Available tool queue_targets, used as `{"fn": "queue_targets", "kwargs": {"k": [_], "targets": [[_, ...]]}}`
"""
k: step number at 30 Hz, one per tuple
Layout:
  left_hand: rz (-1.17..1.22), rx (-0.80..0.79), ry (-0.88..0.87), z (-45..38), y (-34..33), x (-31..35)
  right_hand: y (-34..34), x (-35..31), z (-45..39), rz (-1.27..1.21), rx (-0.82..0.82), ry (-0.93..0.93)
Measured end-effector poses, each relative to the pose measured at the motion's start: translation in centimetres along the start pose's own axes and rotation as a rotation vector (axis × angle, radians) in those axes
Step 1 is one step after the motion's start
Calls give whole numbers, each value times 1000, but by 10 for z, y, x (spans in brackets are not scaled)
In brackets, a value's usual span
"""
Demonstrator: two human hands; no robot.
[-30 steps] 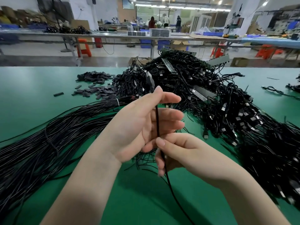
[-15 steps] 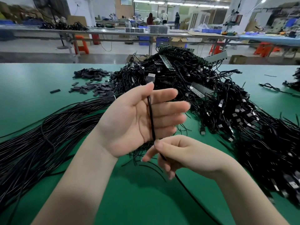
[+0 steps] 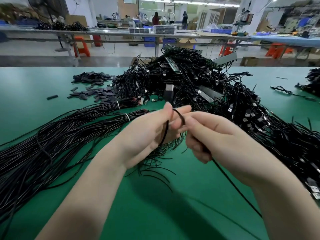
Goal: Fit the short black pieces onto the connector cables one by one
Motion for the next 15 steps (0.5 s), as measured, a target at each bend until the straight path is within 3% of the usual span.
{"fn": "queue_targets", "kwargs": {"k": [4,6,8,11,13,15], "targets": [[366,-50,-94,4,-1,20,-25,19,-5,-76,-341,-50],[382,-66,-140,9,2,28,-34,39,-9,-63,-485,-175],[295,-123,-122,17,2,35,-29,55,-15,11,-423,-275],[100,-308,14,25,-3,35,-2,57,-20,142,-116,-276],[-218,-381,139,24,-3,25,18,47,-18,26,30,-226],[-461,-348,249,21,-3,14,27,30,-11,-111,47,-163]]}}
Point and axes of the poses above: each hand's wrist, its own z-axis away from the middle knuckle, its own y-axis out of the back of the hand, x = y × z, the point moved 3 cm from there along -z, towards the middle knuckle, and after that the axes turned 6 degrees about -y, right-handed, at the moved point
